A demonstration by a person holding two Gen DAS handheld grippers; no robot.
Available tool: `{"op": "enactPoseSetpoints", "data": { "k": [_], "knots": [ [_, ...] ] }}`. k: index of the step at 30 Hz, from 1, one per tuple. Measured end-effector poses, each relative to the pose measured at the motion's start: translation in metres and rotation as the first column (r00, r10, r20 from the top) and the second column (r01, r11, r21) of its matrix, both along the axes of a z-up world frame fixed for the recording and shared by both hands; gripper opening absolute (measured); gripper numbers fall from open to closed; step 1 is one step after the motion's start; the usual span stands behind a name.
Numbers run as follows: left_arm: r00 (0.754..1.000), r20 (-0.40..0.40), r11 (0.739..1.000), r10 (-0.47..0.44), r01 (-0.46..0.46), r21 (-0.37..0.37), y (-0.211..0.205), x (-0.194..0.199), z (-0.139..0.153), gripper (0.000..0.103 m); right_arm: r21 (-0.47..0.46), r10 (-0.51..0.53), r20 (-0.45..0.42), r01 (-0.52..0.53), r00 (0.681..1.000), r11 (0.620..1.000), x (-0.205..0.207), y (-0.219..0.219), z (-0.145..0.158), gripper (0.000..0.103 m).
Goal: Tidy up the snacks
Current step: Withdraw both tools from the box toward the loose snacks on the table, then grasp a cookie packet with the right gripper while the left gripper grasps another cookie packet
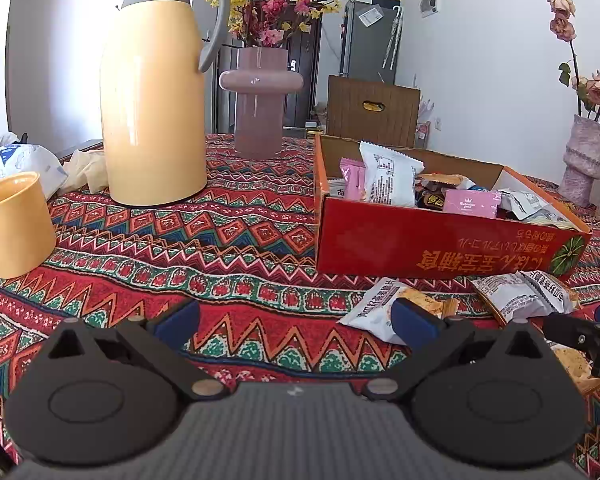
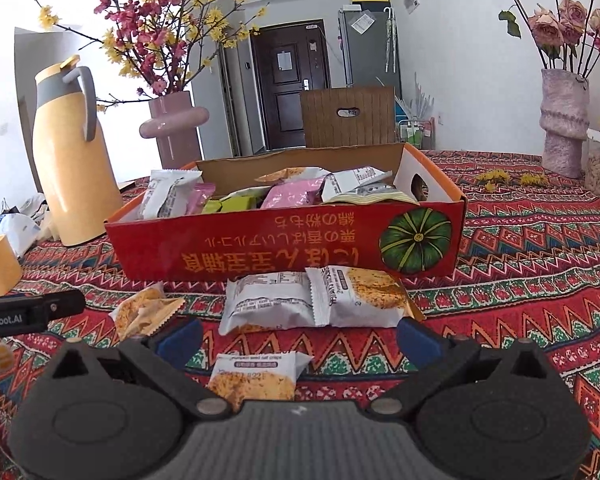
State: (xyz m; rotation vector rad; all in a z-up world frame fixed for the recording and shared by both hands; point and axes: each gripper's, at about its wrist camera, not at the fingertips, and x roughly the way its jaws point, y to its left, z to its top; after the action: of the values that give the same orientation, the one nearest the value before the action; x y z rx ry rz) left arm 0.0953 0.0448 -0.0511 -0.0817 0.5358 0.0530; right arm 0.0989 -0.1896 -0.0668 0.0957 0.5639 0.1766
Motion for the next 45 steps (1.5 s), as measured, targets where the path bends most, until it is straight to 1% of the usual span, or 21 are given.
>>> {"op": "enactPoseSetpoints", "data": {
  "k": [23,28,32,39,45],
  "knots": [
    [1.0,0.004,1.0,-0.003,0.003,-0.016,0.001,-0.001,-0.001,0.103,-0.022,0.014,0.002,-0.014,1.0,1.0,-0.004,0.007,0.003,0.103],
    [1.0,0.004,0.999,-0.005,0.005,-0.032,0.003,-0.001,-0.001,0.103,-0.036,0.022,-0.007,-0.022,1.0,0.999,-0.004,0.012,0.003,0.103],
    [1.0,0.008,0.999,-0.006,0.007,-0.05,0.005,-0.002,0.0,0.103,-0.067,0.034,-0.015,-0.035,0.999,0.997,-0.004,0.019,0.003,0.103],
    [1.0,0.01,0.998,-0.008,0.009,-0.067,0.007,-0.001,0.0,0.103,-0.13,0.056,-0.065,-0.064,0.996,0.989,0.006,0.032,0.0,0.103],
    [1.0,0.01,0.997,-0.01,0.01,-0.072,0.008,-0.002,0.0,0.103,-0.143,0.039,-0.13,-0.058,0.991,0.988,0.01,0.031,-0.007,0.103]
  ]
}}
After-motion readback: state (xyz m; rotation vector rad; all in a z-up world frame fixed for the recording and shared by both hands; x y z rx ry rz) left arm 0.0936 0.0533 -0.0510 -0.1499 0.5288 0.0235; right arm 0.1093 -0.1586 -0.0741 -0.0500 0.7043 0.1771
